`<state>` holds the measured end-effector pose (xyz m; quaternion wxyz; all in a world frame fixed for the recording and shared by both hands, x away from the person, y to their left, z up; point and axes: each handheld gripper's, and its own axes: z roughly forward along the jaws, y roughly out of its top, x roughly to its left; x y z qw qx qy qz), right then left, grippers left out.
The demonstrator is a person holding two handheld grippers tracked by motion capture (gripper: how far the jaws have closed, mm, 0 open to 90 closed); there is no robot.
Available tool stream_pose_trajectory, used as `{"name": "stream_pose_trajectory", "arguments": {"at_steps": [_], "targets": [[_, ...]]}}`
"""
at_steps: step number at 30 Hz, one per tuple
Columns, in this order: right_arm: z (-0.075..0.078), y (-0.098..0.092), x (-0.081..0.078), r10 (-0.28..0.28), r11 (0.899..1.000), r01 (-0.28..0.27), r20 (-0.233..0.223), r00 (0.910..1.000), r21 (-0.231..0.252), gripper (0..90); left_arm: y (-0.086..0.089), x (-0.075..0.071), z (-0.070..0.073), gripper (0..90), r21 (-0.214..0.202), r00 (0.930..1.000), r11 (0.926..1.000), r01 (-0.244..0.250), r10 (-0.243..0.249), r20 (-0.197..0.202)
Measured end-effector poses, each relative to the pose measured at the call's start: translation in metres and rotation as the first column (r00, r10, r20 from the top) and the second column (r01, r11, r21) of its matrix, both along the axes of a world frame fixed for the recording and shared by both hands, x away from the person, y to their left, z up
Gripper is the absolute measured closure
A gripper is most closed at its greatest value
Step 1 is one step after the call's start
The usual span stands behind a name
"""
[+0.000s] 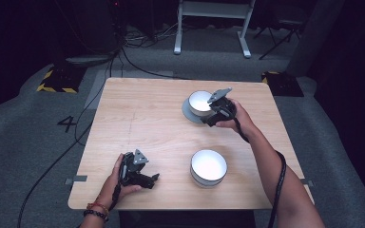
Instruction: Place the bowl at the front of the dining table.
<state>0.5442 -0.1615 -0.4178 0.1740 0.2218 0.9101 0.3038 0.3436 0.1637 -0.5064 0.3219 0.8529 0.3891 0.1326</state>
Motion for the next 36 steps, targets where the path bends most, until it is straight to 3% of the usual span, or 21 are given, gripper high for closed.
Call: {"name": "stream_pose_trajectory", "arguments": {"at_steps": [21, 27, 36], "targets": [[0.009, -0.018, -0.021, 0.017, 1.0, -0.017, 0.041, 0.999, -0.013, 23.7, 0.0, 0.0, 0.0, 1.0, -0.002, 1.0, 1.0, -0.001, 0.001, 0.0], [0.011, -0.022, -0.029, 0.035, 0.998, -0.032, 0.046, 0.9983, -0.056, 23.3, 0.0, 0.0, 0.0, 1.0, -0.002, 1.0, 1.0, -0.001, 0.001, 0.001], [0.015, -0.028, -0.042, 0.045, 0.998, -0.042, 0.075, 0.9962, -0.046, 23.1, 0.0, 0.0, 0.0, 1.0, -0.002, 1.0, 1.0, -0.002, 0.002, 0.0]]}}
